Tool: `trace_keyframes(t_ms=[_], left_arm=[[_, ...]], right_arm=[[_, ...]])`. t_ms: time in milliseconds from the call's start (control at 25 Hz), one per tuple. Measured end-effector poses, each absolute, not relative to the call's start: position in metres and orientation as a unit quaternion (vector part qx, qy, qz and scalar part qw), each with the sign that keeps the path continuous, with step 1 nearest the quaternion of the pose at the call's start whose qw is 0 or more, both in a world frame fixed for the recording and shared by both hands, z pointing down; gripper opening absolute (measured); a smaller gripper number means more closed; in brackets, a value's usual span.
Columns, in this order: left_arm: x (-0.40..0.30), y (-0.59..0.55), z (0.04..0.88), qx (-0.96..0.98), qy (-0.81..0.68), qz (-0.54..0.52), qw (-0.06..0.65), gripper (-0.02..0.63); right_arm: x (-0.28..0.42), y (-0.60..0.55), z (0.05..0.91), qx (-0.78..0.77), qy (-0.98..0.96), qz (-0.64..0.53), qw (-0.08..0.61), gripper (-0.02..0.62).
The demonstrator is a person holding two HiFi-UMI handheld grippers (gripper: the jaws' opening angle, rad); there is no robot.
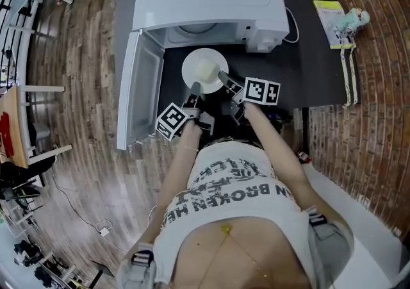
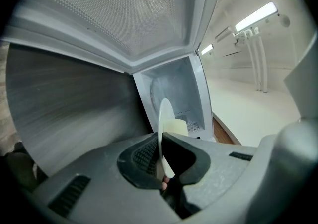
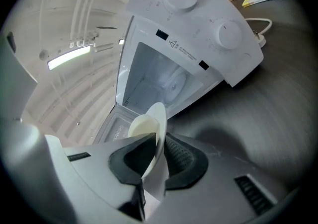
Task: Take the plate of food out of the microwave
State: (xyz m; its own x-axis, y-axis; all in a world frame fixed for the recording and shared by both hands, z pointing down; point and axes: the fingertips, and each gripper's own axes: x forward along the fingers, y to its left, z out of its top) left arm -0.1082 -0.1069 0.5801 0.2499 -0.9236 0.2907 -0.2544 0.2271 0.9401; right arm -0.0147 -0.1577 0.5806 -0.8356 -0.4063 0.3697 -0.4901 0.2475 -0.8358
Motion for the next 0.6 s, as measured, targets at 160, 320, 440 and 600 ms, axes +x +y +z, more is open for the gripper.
trace_keyframes(t_ms=[160,320,440,600], left_arm=[[-0.119,-0.087,0.579,0.555,-0.529,-0.285,0.575,0.020],[-0.127,-0.062,0.576,0.565,-0.516,-0.276,0.581,0.019],[-0.125,-0.045,0.577,0.573,-0.504,-0.268,0.588,0.020],[-0.118,-0.020,0.580,0.583,-0.487,-0.252,0.600,0.019]], right_arm=[[-0.024,-0.135,0.580,0.295,-0.783,0.546,0.033,0.051],[-0.031,-0.107,0.577,0.311,-0.781,0.541,0.028,0.051],[-0.027,-0.086,0.576,0.326,-0.778,0.537,0.022,0.052],[-0.018,-0.055,0.579,0.350,-0.766,0.539,0.010,0.052]])
